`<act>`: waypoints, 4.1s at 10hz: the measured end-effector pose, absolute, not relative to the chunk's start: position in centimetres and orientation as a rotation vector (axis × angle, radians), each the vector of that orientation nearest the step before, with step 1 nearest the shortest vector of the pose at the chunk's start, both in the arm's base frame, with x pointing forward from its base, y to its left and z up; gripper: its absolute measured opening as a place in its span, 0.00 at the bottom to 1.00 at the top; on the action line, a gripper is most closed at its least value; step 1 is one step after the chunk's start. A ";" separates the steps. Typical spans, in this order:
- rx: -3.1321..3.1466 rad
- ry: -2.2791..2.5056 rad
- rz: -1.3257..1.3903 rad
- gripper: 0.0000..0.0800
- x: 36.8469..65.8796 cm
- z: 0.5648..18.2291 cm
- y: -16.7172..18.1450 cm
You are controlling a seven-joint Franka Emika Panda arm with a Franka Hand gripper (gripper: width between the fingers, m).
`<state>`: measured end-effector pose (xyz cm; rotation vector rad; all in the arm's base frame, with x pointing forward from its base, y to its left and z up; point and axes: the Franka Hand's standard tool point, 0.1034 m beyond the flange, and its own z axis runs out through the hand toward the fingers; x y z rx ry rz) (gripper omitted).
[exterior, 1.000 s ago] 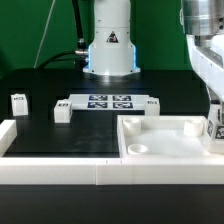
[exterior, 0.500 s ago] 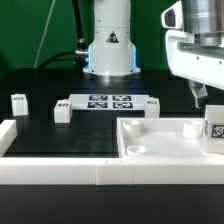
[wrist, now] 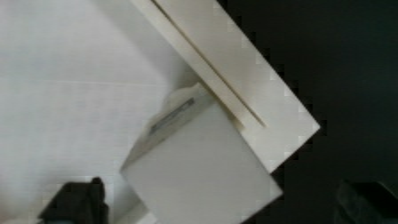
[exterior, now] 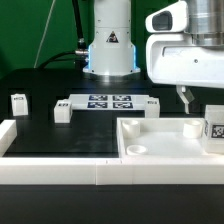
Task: Assemble one leg
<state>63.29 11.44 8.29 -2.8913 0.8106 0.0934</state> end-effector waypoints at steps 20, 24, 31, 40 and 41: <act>-2.649 1.462 0.008 0.36 62.8 7.2 10.6; -2.277 1.988 0.056 0.36 62.5 7.2 10.6; -2.126 2.129 0.110 0.68 62.4 7.1 10.5; -2.932 0.881 0.068 0.81 62.7 7.1 11.8; -2.976 0.805 0.057 0.81 62.6 7.1 12.2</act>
Offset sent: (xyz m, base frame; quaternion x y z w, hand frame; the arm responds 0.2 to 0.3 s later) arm -0.0086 -0.0137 -0.0085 -0.0381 0.0654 -0.2015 0.9766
